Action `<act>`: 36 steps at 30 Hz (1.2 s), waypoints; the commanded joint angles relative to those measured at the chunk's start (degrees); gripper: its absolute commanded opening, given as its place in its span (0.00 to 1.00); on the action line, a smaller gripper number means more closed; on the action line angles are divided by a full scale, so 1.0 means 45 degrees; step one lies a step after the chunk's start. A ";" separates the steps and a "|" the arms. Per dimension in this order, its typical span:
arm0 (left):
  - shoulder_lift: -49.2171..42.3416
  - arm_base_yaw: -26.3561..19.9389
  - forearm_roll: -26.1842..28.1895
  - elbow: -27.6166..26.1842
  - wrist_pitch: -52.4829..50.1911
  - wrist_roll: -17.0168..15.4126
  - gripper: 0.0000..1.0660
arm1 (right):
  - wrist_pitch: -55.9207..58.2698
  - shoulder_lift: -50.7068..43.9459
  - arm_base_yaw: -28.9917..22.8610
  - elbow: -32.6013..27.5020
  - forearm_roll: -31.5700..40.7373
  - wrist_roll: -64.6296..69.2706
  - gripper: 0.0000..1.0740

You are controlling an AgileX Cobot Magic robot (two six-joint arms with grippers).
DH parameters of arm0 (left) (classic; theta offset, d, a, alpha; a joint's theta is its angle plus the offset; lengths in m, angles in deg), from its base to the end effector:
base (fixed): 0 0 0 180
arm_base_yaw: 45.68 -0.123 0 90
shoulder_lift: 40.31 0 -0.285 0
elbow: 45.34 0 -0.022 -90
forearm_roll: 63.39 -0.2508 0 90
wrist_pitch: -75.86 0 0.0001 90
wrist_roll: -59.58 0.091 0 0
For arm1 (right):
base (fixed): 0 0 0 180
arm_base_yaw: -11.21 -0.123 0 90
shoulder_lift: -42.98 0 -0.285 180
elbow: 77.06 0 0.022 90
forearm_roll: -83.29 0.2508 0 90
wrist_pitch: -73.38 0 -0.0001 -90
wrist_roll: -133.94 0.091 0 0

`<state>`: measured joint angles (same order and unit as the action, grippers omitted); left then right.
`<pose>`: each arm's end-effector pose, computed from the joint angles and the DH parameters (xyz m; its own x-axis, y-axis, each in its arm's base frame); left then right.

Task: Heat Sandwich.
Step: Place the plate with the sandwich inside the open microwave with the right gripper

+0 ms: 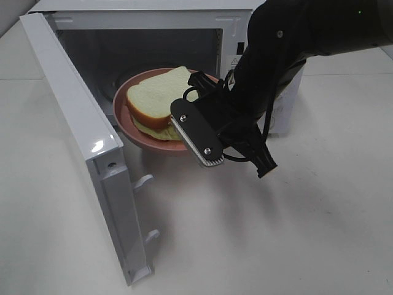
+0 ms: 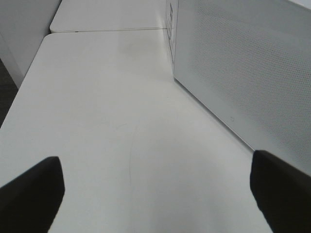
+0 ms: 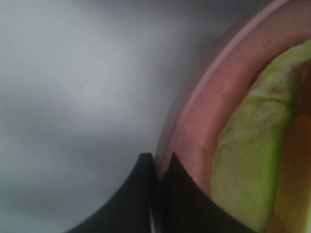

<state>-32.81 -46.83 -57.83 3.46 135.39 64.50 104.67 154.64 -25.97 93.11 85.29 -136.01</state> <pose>-0.0043 -0.0077 0.2782 -0.4314 0.0278 -0.9017 0.0710 0.9975 -0.0033 0.2955 0.2262 0.1947 0.5888 -0.8077 -0.0302 -0.7268 -0.5128 -0.4569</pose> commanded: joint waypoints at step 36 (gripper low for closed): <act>-0.0318 -0.0038 -0.0013 0.0013 -0.0025 -0.0076 0.92 | 0.0407 0.1986 -0.0051 0.2737 0.0051 0.0764 0.01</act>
<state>-32.81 -46.83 -57.83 3.46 135.39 64.50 107.01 163.87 -25.97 104.97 85.29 -133.09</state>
